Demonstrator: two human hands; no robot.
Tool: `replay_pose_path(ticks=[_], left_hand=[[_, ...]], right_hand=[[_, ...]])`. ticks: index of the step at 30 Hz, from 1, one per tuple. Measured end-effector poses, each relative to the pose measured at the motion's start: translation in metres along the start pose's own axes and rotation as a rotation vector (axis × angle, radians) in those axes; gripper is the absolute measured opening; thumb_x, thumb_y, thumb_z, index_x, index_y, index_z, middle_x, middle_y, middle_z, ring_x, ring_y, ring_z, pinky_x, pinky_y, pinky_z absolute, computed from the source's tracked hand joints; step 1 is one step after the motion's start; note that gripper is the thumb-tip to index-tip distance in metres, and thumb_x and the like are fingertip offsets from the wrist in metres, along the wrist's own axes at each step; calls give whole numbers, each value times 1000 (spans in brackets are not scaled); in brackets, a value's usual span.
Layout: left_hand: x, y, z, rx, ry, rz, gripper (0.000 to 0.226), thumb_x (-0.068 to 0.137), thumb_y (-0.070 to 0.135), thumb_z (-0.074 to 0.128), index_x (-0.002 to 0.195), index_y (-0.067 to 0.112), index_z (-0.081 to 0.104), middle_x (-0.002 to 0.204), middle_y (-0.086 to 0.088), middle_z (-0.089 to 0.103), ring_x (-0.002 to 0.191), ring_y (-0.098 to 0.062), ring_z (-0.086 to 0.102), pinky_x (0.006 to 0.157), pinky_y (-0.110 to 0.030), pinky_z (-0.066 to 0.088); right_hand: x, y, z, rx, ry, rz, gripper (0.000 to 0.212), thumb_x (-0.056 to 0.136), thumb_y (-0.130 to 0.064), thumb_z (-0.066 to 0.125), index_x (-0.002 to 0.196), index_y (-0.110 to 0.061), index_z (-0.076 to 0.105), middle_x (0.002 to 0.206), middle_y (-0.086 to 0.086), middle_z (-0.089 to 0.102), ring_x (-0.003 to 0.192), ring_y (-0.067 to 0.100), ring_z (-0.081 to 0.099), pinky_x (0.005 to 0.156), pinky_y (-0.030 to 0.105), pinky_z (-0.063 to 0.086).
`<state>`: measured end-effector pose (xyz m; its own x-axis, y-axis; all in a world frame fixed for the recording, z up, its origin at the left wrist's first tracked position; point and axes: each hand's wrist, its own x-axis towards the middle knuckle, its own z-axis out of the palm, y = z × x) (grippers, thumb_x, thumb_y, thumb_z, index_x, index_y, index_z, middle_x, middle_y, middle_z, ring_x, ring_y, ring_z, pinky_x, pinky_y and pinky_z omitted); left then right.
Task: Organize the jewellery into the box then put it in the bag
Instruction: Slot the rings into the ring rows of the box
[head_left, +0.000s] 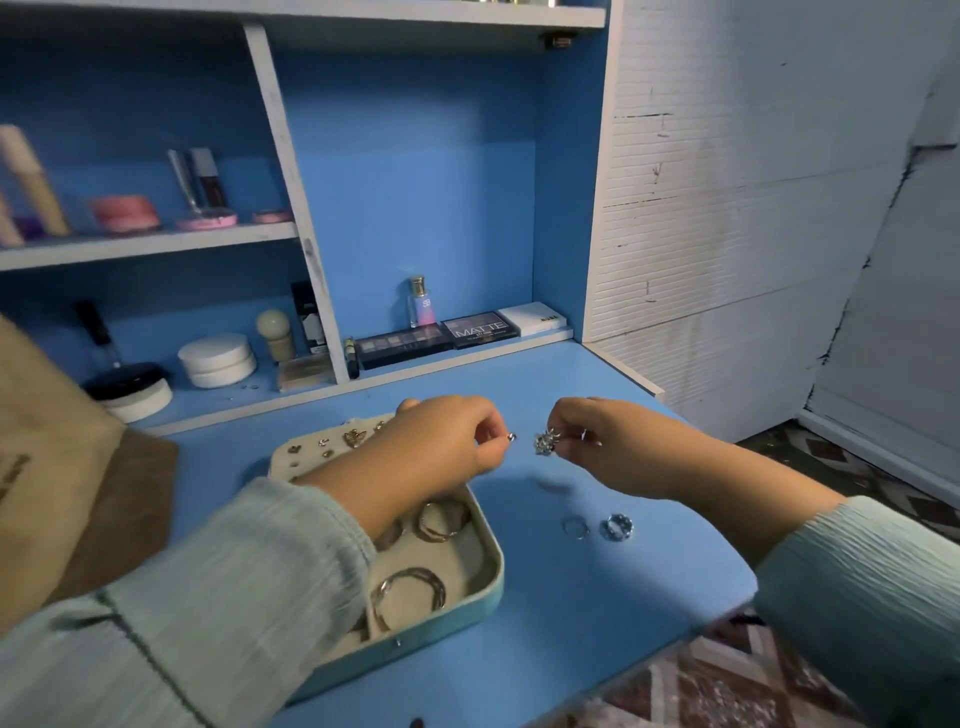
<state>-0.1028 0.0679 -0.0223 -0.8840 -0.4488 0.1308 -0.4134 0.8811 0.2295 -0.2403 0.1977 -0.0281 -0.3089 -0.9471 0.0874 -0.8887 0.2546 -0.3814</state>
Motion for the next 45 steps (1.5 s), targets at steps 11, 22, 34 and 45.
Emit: replay_pose_path(ticks=[11,22,34,45], left_hand=[[-104,-45,-20,-224,176,-158,11,89,33,56,81,38,52,77,21,54,70,3,50,56,-9,32],[-161,-80,-8,-249,332,-216,6,87,28,59,88,34,61,78,26,54,72,8,52,64,-9,36],[-167,-99,11,-222,419,-36,35,82,48,49,94,26,73,78,28,56,76,5,57,75,-11,42],[-169,-102,15,-177,447,-6,32,82,45,48,93,29,73,79,17,65,76,0,54,75,-27,39]], right_hand=[[-2,-79,17,77,-158,-102,19,98,-22,37,93,-12,53,97,2,55,90,22,51,82,36,42],[13,-121,43,43,-259,-283,26,93,-18,49,73,-33,55,87,-17,45,81,0,47,70,9,34],[32,-123,53,-41,-374,-376,27,93,-13,51,79,-35,54,98,-14,40,109,12,34,101,21,20],[35,-148,52,-276,-491,-425,37,95,-20,46,66,-43,43,110,-11,34,108,12,25,103,36,29]])
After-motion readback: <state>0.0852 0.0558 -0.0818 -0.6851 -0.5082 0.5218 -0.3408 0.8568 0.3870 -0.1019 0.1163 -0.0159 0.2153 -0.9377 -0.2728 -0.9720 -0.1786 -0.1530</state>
